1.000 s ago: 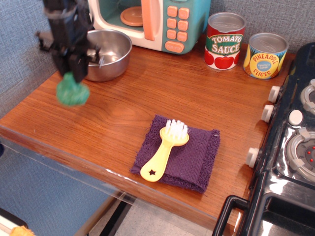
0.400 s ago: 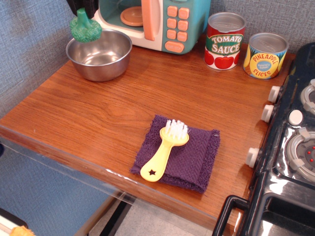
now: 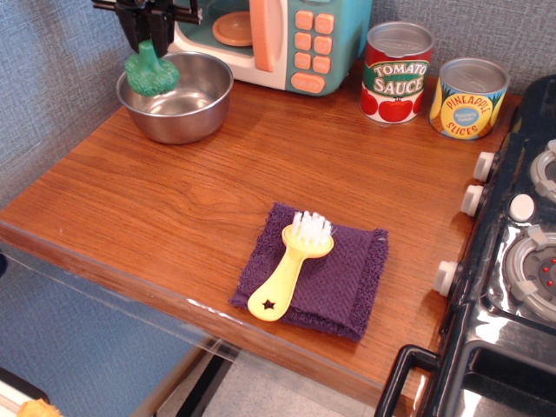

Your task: Put broccoli into pot.

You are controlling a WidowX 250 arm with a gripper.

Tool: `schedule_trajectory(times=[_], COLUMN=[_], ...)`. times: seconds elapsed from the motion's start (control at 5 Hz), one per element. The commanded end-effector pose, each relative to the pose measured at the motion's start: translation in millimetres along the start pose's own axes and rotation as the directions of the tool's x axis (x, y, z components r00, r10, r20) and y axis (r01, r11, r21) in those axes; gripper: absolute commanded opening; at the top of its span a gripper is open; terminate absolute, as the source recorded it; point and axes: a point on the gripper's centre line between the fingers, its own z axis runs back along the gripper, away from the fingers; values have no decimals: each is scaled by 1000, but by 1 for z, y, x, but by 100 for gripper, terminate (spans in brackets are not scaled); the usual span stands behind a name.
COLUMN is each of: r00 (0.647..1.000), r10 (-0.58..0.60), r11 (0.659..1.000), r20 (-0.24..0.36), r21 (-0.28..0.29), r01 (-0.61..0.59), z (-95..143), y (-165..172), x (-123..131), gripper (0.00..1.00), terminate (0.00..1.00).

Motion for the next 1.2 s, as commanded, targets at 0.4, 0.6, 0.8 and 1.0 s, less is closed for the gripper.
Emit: schedule_trajectory(times=[0.4,0.6,0.8,1.0], r00=[998,997,992,984], r10=[-27,-59,-123,-176], r11=[998,995,987,981], r20=[63,58,13,-21], r21=[-53,-82,-104,-91], r01=[31,64,123,173], z=[70,100,101,93], y=[0,-12,-25,-35], x=[-10,-44,-85,-117], gripper=[100,100,100,100], terminate=[0,0,0,0])
